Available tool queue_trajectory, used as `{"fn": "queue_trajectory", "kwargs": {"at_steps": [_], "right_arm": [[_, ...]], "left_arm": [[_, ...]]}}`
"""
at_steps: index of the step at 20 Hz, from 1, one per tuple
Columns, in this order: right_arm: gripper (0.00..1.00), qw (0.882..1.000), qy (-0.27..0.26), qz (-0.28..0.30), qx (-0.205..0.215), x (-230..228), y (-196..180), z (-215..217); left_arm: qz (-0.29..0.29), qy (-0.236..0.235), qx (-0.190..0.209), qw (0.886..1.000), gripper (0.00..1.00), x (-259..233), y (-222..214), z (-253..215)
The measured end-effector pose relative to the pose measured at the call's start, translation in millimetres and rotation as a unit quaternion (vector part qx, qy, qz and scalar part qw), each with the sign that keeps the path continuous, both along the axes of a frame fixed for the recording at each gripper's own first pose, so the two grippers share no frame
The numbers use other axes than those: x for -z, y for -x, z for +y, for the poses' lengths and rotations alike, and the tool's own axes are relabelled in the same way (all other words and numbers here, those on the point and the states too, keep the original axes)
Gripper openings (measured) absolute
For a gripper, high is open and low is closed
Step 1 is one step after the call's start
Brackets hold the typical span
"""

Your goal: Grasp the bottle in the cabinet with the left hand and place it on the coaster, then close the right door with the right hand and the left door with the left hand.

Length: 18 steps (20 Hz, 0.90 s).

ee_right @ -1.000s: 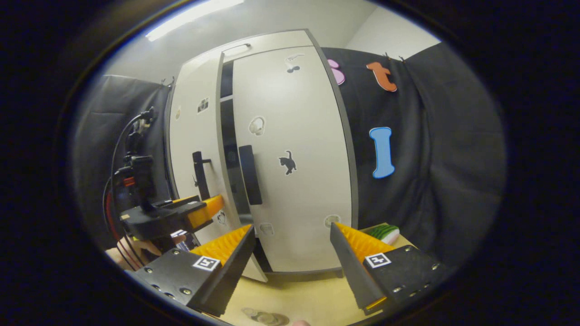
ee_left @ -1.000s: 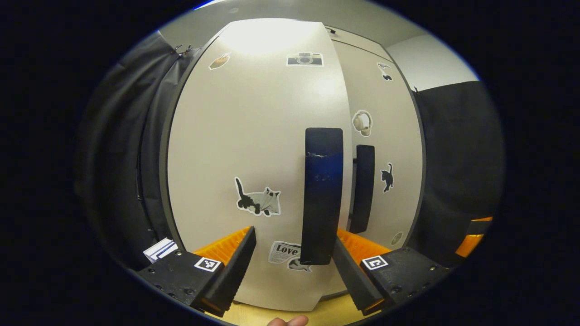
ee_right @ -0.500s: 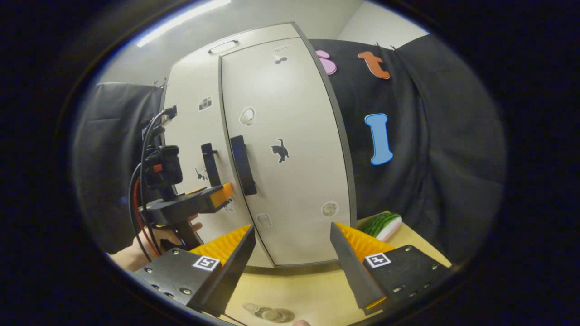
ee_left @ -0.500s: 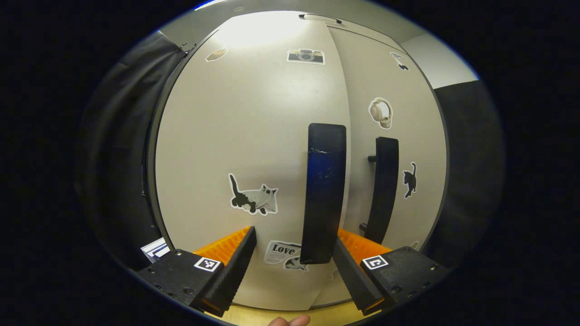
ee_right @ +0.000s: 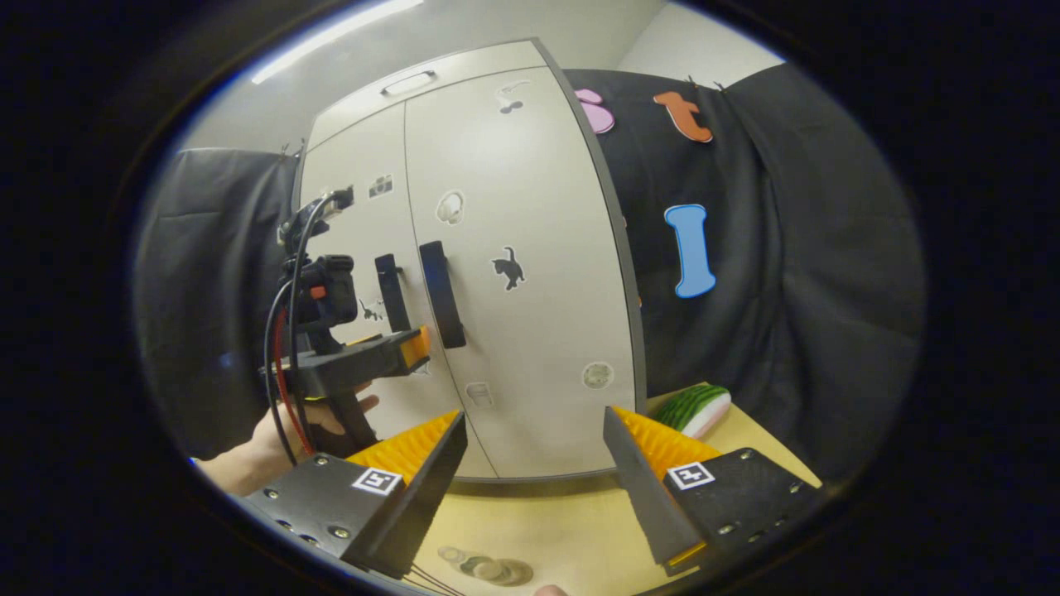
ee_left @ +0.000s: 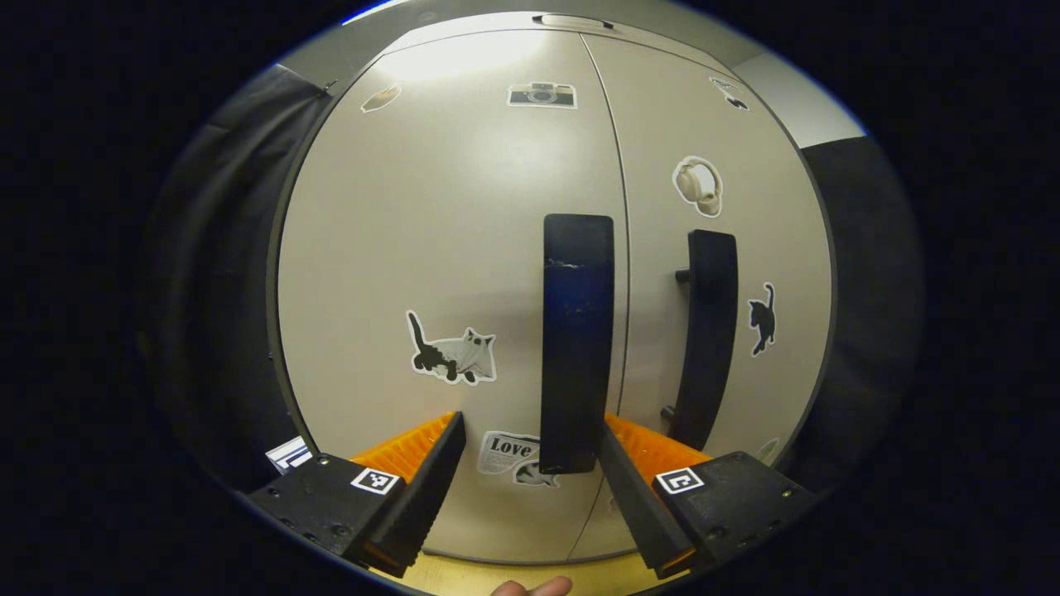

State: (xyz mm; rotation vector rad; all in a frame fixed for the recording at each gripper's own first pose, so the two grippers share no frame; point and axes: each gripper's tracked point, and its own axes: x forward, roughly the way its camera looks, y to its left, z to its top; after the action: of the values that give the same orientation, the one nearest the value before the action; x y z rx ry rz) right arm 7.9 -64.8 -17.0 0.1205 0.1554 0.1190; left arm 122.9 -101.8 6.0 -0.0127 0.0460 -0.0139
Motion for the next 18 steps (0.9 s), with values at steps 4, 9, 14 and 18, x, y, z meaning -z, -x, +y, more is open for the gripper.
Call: {"fn": "queue_trajectory", "kwargs": {"at_steps": [4,9,14,18], "right_arm": [[1.0,1.0,0.003,-0.008,0.004,-9,1,-1],[0.97,0.999,0.02,-0.032,0.015,-30,5,-1],[0.96,0.997,0.046,-0.057,0.018,-50,18,12],[1.0,0.996,0.059,-0.072,0.017,-58,26,26]], "left_arm": [[-0.021,0.019,0.014,1.0,0.95,-20,47,-1],[-0.023,0.027,0.018,0.999,0.95,-34,117,12],[-0.018,0.025,-0.001,1.0,0.95,-32,173,35],[-0.016,0.019,-0.005,1.0,0.95,-27,196,46]]}}
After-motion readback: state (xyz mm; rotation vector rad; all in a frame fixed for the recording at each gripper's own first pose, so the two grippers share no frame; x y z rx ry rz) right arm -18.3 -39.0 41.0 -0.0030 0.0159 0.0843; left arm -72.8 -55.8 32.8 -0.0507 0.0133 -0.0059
